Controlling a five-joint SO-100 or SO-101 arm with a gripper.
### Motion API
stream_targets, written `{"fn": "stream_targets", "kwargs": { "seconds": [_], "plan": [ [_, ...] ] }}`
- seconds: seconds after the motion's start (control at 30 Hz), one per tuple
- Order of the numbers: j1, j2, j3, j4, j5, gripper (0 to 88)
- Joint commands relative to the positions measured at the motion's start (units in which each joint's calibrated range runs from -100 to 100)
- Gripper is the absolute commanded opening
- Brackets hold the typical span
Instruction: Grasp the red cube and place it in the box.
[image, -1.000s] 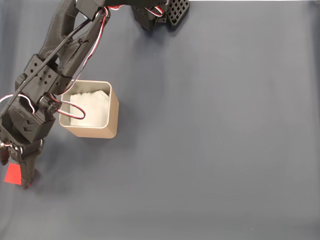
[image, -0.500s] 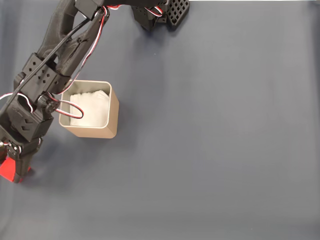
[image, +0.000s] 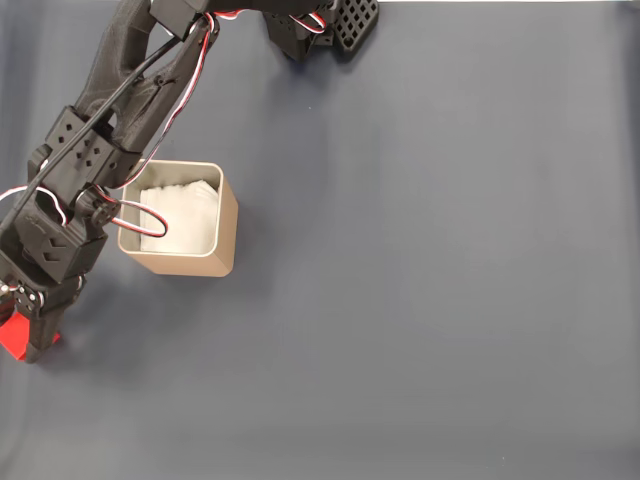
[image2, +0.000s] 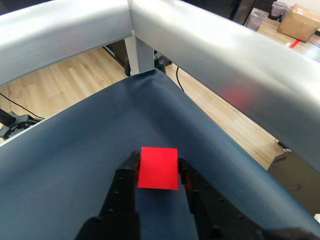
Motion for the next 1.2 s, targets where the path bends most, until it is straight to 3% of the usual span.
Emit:
{"fn": "stream_targets", "kwargs": {
  "seconds": [0.0, 0.4, 0.8, 1.17],
  "plan": [
    [0.32, -2.80, -1.11, 0.51, 0.24, 11.0],
    [-0.68, -8.34, 0.62, 9.29, -0.49, 5.8],
    [-3.37, -20.28, 0.17, 28.82, -1.27, 3.5],
    [-5.01, -31.97, 0.90, 37.68, -1.71, 2.7]
  ]
}}
